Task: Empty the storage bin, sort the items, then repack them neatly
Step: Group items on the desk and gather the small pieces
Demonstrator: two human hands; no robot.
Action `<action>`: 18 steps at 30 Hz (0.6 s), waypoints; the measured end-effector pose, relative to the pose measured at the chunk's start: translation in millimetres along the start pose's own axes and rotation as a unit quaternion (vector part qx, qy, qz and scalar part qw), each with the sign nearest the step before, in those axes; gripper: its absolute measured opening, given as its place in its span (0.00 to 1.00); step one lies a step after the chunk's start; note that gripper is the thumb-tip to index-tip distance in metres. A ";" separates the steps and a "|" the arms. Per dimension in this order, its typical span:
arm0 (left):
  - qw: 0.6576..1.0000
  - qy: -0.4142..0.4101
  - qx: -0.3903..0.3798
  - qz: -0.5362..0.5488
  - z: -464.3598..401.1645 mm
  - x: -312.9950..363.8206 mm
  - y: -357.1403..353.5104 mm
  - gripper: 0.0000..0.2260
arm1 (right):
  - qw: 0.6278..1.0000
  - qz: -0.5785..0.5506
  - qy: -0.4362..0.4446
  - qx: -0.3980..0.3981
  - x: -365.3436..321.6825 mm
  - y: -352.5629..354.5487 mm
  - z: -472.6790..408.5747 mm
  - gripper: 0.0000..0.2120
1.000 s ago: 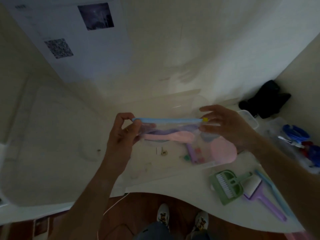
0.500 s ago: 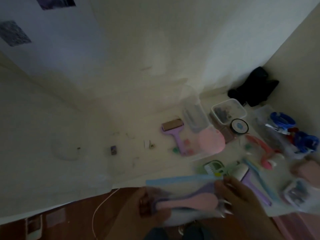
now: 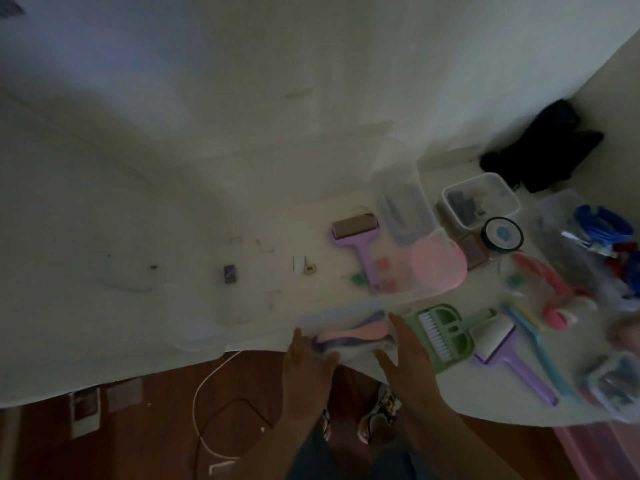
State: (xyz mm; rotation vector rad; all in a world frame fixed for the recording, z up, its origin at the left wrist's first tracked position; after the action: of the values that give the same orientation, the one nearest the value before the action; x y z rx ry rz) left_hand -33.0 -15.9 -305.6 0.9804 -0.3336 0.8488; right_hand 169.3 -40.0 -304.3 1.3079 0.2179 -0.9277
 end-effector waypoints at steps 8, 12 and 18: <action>0.969 -0.230 0.091 -0.012 65.4 78.4 125.7 0.03 | 0.984 -0.091 0.074 0.137 -108.2 149.2 33.7 0.13; 0.958 -0.280 0.063 -0.001 24.7 131.9 157.9 0.01 | 0.984 0.010 0.165 0.063 -171.2 172.6 -23.9 0.07; 0.929 -0.249 -0.065 -0.267 -113.6 137.1 60.9 0.19 | 0.813 0.483 0.145 -0.292 -141.5 62.1 -142.8 0.23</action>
State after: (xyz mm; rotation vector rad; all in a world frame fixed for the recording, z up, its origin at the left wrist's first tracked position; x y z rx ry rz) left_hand -4.1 161.1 -248.6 1.0850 -0.5162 0.0710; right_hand 172.0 150.0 -213.9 0.7835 0.0374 0.2243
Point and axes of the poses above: each hand's wrist, its own z-axis away from the middle knuckle, its own y-axis out of the back of the hand, x = y × z, the point moved 5 cm from there along -z, towards the middle knuckle, and after that the axes turned 5 degrees about x, right-handed, at the moved point
